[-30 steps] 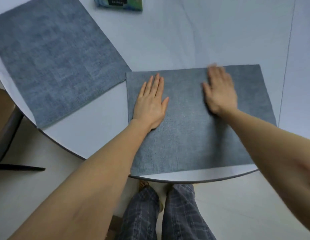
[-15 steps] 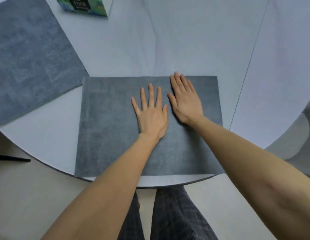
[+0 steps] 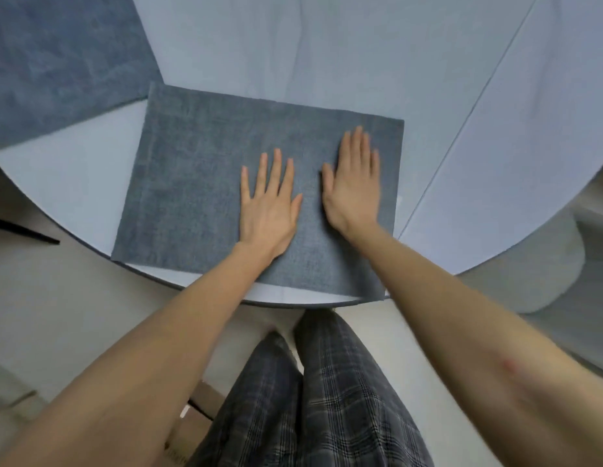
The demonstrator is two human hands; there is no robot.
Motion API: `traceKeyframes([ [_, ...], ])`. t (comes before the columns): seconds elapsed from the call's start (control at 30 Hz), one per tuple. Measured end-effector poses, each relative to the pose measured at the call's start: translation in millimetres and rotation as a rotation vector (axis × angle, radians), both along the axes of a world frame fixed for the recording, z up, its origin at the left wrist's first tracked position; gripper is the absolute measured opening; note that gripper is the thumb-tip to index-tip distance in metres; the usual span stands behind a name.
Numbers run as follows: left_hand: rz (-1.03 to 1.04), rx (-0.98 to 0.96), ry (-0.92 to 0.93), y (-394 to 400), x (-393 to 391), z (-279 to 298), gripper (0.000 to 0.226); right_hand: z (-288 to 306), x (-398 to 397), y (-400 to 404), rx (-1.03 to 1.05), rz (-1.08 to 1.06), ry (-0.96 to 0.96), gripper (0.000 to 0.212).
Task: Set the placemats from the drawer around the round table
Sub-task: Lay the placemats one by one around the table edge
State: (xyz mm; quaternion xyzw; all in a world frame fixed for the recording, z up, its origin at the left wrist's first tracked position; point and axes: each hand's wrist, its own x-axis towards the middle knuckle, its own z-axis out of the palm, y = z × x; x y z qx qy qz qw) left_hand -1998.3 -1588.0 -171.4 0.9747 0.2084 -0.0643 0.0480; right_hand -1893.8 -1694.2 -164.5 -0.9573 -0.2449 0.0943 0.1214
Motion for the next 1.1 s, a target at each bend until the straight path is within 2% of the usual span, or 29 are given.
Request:
traceKeyframes([
  [0.17, 0.077, -0.055, -0.010, -4, -20, -7, 0.059, -15, -64, -23, -0.042, -0.005, -0.023, 0.061],
  [0.5, 0.054, -0.083, 0.028, -4, -20, -3, 0.060, -16, -101, -111, -0.028, 0.037, -0.041, 0.060],
  [0.57, 0.011, -0.093, 0.052, -9, -27, 4, 0.062, -13, -105, -121, -0.059, 0.018, -0.023, 0.060],
  [0.7, -0.204, -0.066, 0.065, -34, -66, 7, 0.064, -11, -110, -104, -0.054, 0.019, -0.075, 0.063],
  [0.77, -0.206, -0.101, 0.108, -37, -74, 8, 0.066, -16, -113, -103, -0.068, 0.064, -0.063, 0.064],
  [0.87, -0.202, -0.102, 0.197, -33, -60, 28, 0.066, -17, -110, -120, -0.086, 0.125, -0.018, 0.063],
  [0.97, -0.219, -0.127, 0.313, -32, -39, 62, 0.051, -4, -112, -144, -0.109, 0.138, 0.050, 0.063],
  [1.1, -0.262, -0.083, 0.405, -54, -18, 105, 0.042, 34, -109, -163, 0.015, 0.002, 0.189, 0.041],
])
